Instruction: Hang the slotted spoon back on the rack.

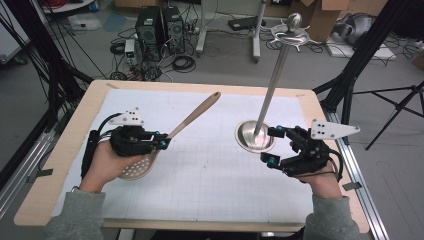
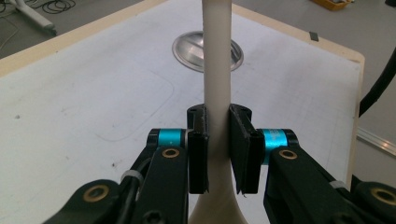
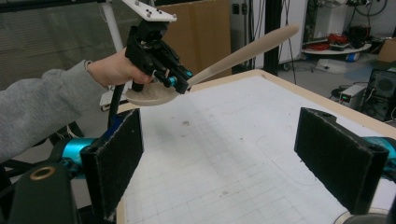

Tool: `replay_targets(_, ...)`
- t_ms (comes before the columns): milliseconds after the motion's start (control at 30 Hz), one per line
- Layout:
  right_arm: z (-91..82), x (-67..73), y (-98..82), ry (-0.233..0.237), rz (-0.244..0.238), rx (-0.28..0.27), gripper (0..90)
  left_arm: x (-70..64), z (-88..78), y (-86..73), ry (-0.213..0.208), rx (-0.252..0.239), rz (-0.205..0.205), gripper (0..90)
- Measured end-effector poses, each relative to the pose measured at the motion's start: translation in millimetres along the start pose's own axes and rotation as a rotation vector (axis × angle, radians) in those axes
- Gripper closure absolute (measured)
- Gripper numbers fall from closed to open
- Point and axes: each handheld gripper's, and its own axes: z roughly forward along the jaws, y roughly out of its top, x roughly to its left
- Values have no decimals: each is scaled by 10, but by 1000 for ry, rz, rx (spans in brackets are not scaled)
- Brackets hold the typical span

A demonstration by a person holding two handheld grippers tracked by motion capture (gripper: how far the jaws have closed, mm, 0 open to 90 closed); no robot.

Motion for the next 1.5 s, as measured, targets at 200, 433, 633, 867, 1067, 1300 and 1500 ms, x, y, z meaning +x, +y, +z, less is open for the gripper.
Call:
replay_targets(200, -11, -5, 1, -2, -9, -7, 144, -79, 40, 138, -23, -14, 3, 779)
replay_targets(433, -45, 2, 4, -7, 0, -12, 144, -184, 71, 330, -31, -28, 14, 779)
replay_targets(633, -80, 6, 14, -6, -4, -23, 144, -201, 89, 497, -64, -48, -1, 779)
replay_targets(867, -90, 12, 18, -18, -13, -6, 144, -245, 102, 678, -38, -28, 46, 779)
replay_targets(1067, -102, 12, 22, -18, -20, -19, 144, -276, 106, 824, -17, -45, 66, 779)
replay_targets(1300, -104, 20, 25, -13, -18, -18, 144, -329, 149, 979, -26, -74, 75, 779)
replay_targets(1500, -106, 24, 26, -13, -16, -21, 144, -363, 168, 1093, -20, -99, 87, 779)
